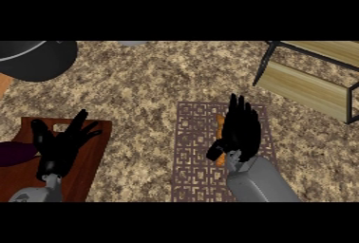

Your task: Pick the croissant from the placemat and place it in the tiered shelf

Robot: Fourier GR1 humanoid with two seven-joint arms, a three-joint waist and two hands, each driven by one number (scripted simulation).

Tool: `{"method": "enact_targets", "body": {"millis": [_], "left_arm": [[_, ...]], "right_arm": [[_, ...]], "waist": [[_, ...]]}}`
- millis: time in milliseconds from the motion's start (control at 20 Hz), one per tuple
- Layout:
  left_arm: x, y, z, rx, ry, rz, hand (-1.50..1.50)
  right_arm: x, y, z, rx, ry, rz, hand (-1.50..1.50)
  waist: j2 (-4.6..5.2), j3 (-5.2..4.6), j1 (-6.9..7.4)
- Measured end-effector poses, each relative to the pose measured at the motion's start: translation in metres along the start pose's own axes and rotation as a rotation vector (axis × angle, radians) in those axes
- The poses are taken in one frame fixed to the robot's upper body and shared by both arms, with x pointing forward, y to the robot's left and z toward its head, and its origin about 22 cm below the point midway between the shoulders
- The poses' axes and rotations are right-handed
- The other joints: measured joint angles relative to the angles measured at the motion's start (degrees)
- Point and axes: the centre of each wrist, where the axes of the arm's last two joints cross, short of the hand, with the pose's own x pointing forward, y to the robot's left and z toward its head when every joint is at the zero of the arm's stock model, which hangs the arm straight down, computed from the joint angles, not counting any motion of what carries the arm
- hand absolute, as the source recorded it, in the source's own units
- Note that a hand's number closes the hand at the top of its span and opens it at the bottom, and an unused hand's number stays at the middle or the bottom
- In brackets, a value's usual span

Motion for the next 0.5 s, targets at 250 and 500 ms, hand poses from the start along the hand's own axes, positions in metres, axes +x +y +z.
{"method": "enact_targets", "body": {"millis": [250,500], "left_arm": [[0.002,0.003,-0.002,-0.005,0.006,0.004,0.0],[0.001,0.003,-0.004,0.002,0.002,0.004,0.0]], "right_arm": [[-0.005,0.015,-0.008,-0.02,0.044,0.049,-1.5],[-0.012,0.021,-0.02,-0.042,0.07,0.062,-1.5]], "waist": [[0.07,0.0,0.07],[0.05,0.09,0.13]]}}
